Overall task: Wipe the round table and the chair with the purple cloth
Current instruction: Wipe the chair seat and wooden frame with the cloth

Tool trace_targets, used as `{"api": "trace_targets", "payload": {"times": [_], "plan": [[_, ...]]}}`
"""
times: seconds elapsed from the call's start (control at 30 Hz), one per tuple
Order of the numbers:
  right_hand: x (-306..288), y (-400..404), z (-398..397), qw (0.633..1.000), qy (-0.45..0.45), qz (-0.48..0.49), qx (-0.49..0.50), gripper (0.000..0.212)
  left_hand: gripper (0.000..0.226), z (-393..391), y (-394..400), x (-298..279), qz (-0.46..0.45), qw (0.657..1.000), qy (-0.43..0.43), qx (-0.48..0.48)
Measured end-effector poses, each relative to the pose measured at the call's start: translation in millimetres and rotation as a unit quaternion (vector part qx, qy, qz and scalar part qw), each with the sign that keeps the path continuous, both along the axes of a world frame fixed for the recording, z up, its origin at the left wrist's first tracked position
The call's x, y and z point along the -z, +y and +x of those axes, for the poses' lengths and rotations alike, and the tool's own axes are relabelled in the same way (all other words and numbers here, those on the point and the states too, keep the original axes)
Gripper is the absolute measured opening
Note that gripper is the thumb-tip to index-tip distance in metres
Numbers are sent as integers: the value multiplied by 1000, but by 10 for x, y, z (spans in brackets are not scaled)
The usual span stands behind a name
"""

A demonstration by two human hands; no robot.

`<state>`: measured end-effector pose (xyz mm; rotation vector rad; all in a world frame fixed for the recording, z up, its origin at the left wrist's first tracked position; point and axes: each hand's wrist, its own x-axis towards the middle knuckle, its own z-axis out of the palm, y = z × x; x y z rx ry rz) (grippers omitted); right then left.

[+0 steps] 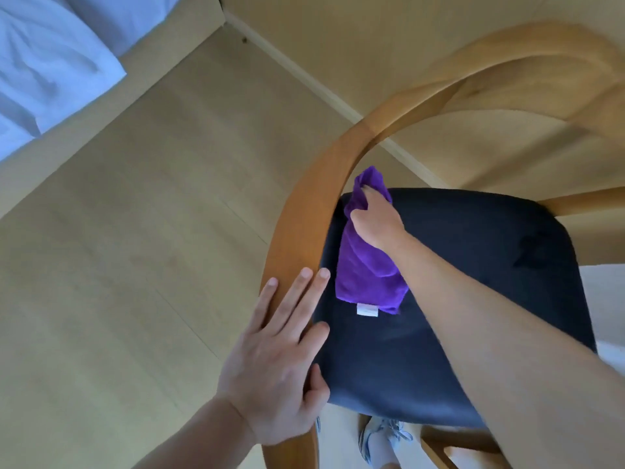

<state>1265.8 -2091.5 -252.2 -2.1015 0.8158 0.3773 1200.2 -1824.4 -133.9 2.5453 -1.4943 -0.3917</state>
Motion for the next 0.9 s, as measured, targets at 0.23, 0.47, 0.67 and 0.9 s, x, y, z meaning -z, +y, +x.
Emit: {"api": "trace_targets", "payload": {"times": [0.23,0.47,0.67,0.9], "plan": [[72,596,-122,978,96,-95,-157,60,31,24,10,14,5,1000,5,9],[56,927,-667,974,63,-91,-198,59,72,245,-20,-71,47,995,-26,83],[97,1179,-1182,971,62,-120,-200,70,80,1353,-765,-183,110,962,-89,234],[137,729,-974,957,73,-217,-179,80,88,1902,-1772,-129,88,954,-136,251]]}}
